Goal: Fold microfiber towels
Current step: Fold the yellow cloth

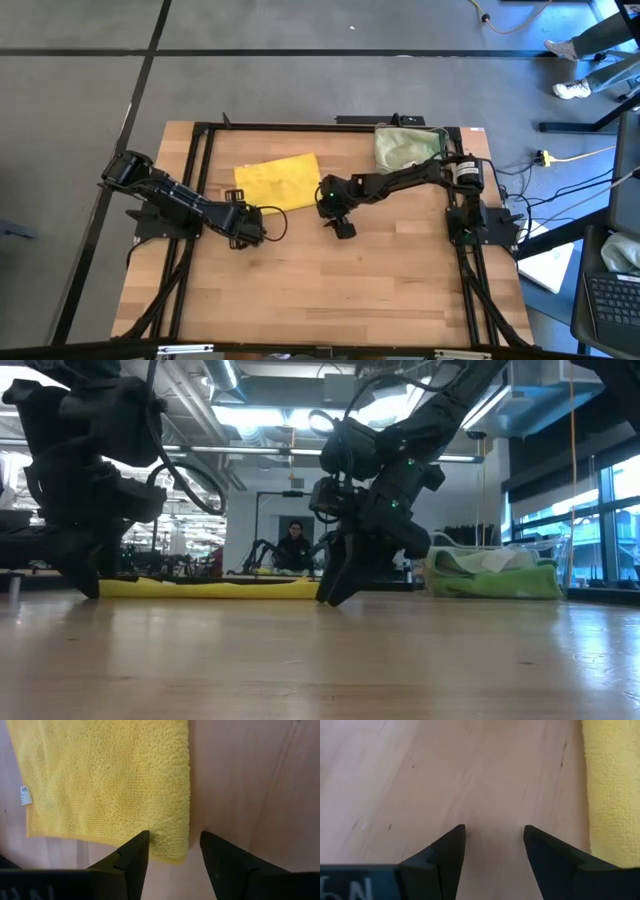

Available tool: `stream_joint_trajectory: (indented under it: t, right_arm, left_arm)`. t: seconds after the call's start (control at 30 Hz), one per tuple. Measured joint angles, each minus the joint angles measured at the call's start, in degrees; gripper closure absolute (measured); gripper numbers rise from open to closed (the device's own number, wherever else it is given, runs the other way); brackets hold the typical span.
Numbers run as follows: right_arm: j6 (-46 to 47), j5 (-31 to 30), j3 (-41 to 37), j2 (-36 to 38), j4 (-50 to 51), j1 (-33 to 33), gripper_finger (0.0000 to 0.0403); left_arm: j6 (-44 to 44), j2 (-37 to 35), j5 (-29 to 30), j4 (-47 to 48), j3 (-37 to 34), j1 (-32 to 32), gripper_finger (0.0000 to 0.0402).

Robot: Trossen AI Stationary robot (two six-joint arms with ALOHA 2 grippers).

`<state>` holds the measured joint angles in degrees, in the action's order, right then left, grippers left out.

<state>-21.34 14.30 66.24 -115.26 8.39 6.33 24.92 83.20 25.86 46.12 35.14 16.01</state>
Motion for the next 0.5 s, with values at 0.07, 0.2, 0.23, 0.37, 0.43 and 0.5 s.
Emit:
stream_joint_trajectory:
  t: [0.07, 0.2, 0.23, 0.37, 0.43, 0.5]
  right_arm:
    - [-0.1, 1.11, 0.0, -0.05, -0.49, 0.02, 0.0196]
    - [0.09, 4.4, -0.02, -0.29, -3.74, -0.17, 0.0196]
    - [0.08, 4.78, -0.02, -0.29, -4.52, -0.34, 0.0196]
    - [0.09, 5.06, -0.02, -0.29, -5.82, -0.85, 0.0196]
    - [0.09, 5.01, -0.02, -0.29, -7.0, -1.12, 0.0196]
    - [0.09, 5.06, -0.02, -0.29, -7.85, -1.6, 0.0196]
  left_arm:
    - [-0.08, 0.07, 0.0, -0.3, 0.02, 0.0, 0.0236]
    - [-0.06, 0.11, -0.3, -0.9, 0.02, 0.0, 0.0287]
    - [-0.04, 0.13, -0.26, -1.13, 0.04, 0.0, 0.0305]
    - [0.34, 0.13, 0.15, -1.1, 0.07, 0.0, 0.0376]
    - [0.38, 0.13, 0.16, -1.06, 0.07, -0.01, 0.0394]
    - [0.4, 0.13, 0.2, -1.06, 0.07, -0.02, 0.0393]
